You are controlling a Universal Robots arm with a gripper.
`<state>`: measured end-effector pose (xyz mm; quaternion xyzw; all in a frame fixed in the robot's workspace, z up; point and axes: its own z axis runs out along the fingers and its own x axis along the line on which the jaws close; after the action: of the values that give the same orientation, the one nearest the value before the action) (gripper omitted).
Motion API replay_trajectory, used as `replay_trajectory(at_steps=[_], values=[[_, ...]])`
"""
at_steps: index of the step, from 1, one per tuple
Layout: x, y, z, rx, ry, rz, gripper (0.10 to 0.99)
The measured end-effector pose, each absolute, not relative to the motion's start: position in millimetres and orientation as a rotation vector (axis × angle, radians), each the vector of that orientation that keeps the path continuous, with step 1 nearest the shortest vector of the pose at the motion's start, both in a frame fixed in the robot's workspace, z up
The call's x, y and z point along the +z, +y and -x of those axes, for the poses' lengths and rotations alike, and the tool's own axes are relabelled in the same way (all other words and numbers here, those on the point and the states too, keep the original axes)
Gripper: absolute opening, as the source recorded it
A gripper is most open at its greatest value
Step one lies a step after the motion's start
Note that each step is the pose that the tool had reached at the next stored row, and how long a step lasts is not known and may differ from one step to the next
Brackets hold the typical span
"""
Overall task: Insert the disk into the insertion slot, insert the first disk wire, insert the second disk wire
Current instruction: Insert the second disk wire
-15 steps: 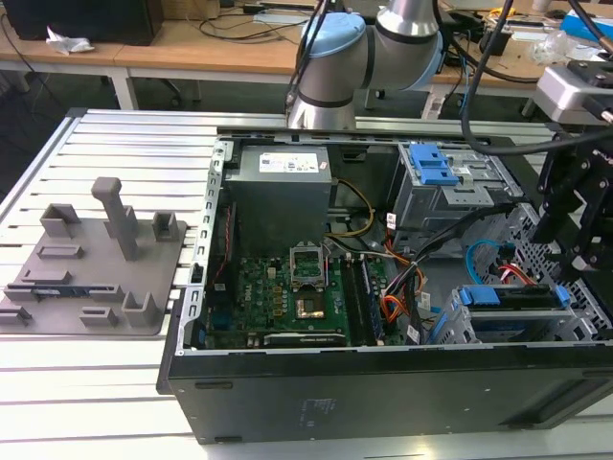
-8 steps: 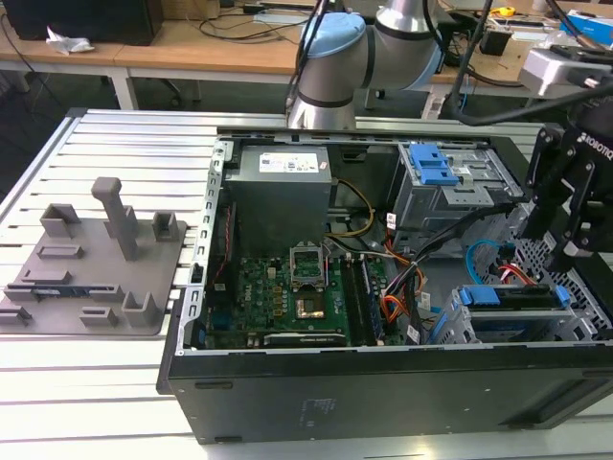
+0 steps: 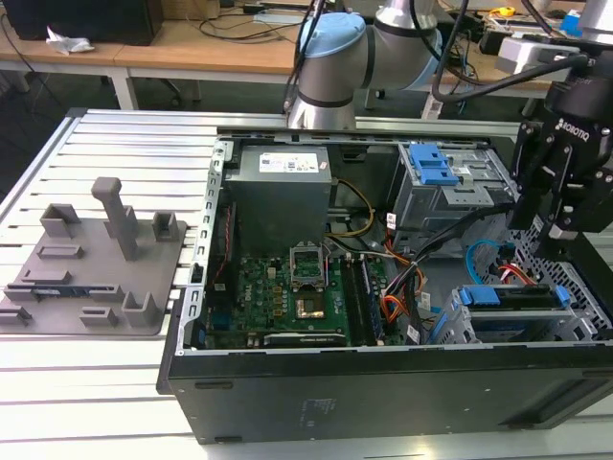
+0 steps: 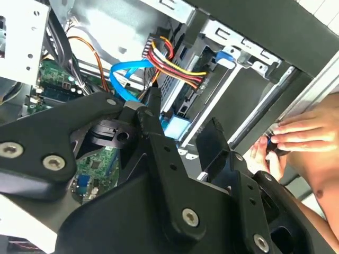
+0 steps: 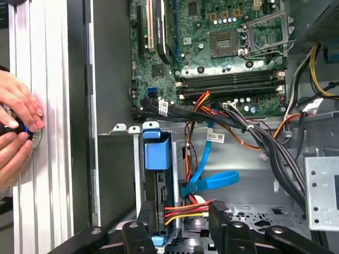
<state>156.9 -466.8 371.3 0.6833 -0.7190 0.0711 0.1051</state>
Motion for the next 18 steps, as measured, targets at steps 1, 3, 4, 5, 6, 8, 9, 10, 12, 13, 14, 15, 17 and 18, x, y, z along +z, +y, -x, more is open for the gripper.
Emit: replay_trajectory(at_steps=[1,3,4,5,6,8,9,10,12,13,14,15,17,18], values=[[370,-467,-156,0.21,-2.116,-2.017,0.541],[369,-467,-155,0.217,-2.105,-2.031,0.541],[369,-467,-154,0.221,-2.099,-2.039,0.541],[368,-467,-154,0.237,-2.093,-2.056,0.541],[368,-467,-154,0.246,-2.092,-2.062,0.541],[368,-467,-152,0.292,-2.103,-2.074,0.541],[368,-467,-149,0.309,-2.104,-2.073,0.541],[368,-467,-147,0.317,-2.103,-2.071,0.541],[368,-467,-141,0.328,-2.101,-2.068,0.541],[368,-467,-139,0.332,-2.098,-2.066,0.541],[368,-467,-135,0.338,-2.094,-2.064,0.541],[367,-467,-133,0.34,-2.091,-2.065,0.541],[366,-466,-131,0.344,-2.087,-2.065,0.541],[366,-465,-130,0.347,-2.084,-2.064,0.541]])
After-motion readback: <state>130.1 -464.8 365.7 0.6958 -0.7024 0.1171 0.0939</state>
